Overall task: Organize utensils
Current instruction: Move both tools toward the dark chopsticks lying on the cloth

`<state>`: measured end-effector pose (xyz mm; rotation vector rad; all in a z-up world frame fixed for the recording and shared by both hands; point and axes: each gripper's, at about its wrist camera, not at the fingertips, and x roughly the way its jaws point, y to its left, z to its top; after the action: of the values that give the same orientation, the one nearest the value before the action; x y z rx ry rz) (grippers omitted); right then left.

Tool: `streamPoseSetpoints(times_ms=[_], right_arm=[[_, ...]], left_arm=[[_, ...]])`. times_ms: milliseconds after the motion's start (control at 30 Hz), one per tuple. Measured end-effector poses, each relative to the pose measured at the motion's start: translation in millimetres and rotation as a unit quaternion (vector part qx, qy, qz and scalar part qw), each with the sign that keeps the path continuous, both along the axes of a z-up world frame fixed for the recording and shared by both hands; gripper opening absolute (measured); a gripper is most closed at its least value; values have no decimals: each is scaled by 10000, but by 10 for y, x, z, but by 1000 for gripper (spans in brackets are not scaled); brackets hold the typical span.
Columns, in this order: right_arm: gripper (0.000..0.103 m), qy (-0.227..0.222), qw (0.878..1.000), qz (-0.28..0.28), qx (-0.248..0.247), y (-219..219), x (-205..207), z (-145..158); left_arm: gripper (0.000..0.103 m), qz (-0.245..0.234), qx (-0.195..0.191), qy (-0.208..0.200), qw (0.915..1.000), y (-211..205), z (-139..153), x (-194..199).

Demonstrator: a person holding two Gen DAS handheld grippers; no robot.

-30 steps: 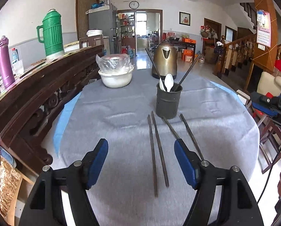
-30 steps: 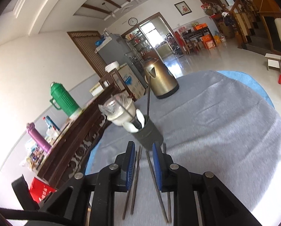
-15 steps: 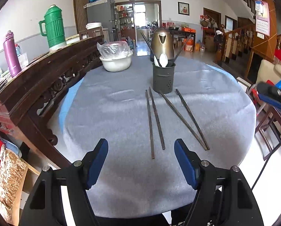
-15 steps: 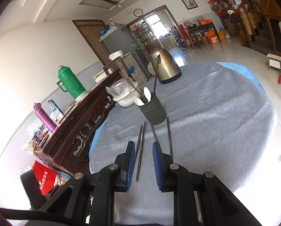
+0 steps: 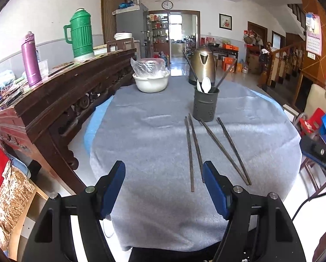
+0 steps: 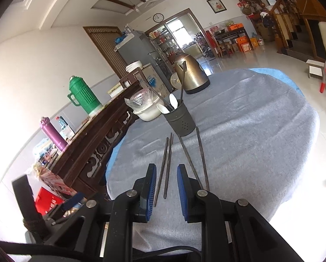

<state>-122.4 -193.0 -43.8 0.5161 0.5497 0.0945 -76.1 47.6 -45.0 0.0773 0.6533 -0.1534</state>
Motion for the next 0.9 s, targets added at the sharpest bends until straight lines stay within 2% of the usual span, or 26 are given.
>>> streamPoseSetpoints(times_ms=[433,567,900], right_arm=[[22,333,9989,191,-264,191,99,-152],[26,561,9976,295,-286,236,243,-275],[26,1076,9940,208,-9,-36,658,-569]], left_arm=[[74,92,11,-175,9998,74,18,-4],[74,126,154,-278,9994,92,-48,70],[74,360,-17,685,9970,265,-538,505]])
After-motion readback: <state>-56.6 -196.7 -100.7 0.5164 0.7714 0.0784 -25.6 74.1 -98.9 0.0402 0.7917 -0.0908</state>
